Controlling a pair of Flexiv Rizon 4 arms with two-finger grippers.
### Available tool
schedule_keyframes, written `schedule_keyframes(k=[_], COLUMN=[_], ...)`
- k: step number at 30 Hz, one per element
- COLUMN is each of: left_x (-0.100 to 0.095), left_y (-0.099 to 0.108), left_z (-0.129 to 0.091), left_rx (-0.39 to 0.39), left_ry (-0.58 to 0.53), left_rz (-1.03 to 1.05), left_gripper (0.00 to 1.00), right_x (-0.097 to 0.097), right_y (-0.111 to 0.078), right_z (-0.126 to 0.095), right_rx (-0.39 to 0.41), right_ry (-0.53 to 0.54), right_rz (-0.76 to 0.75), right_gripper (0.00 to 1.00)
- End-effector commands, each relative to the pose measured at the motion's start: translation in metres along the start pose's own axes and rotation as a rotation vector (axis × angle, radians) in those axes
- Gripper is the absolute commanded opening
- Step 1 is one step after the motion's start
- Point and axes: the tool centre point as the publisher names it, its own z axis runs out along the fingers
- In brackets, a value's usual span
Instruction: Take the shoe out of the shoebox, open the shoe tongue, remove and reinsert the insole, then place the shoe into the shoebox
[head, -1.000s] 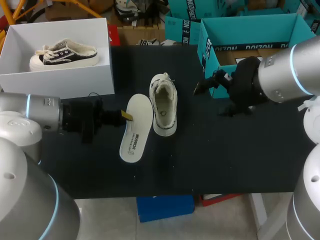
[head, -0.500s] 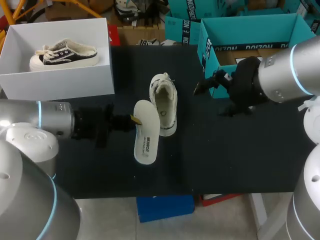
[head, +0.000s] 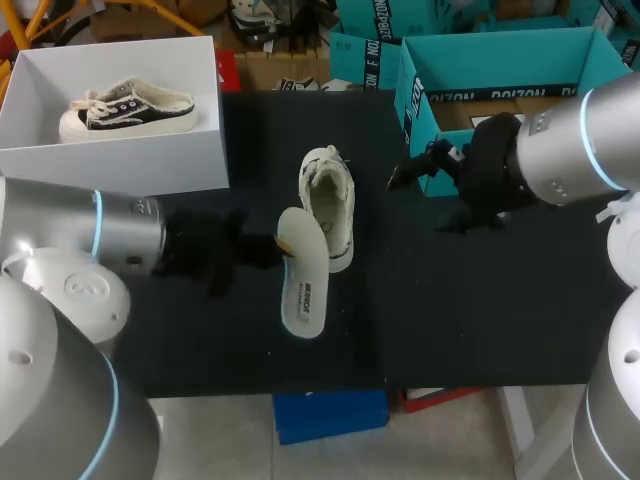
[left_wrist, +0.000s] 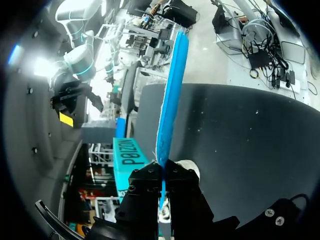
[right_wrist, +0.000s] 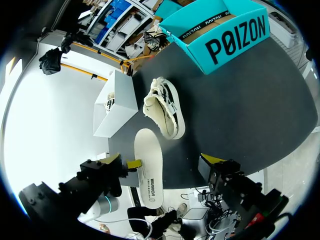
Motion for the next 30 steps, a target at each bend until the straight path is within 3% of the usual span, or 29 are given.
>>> schedule_keyframes(k=[1,13,30], left_x=[-0.006,-0.010,0.002], left_y=[0.008,0.031,0.054], left_z=[0.007,0.026,0.059], left_rx=[0.024,0.061,0.088], left_ry=[0.110,0.153,0.192], left_rz=[0.010,-0.004,-0.015], left_gripper=[0.00,0.00,0.00], right_x=[0.001,0.001,0.001], right_y=[-0.001,-0.001,-0.001], right_z=[0.001,0.001,0.001], right_rx=[-0.002,-0.002,-0.002], right_ry=[-0.004,-0.004,-0.004], right_rz=[0.001,0.001,0.001], right_gripper=[1.00,1.00,1.00])
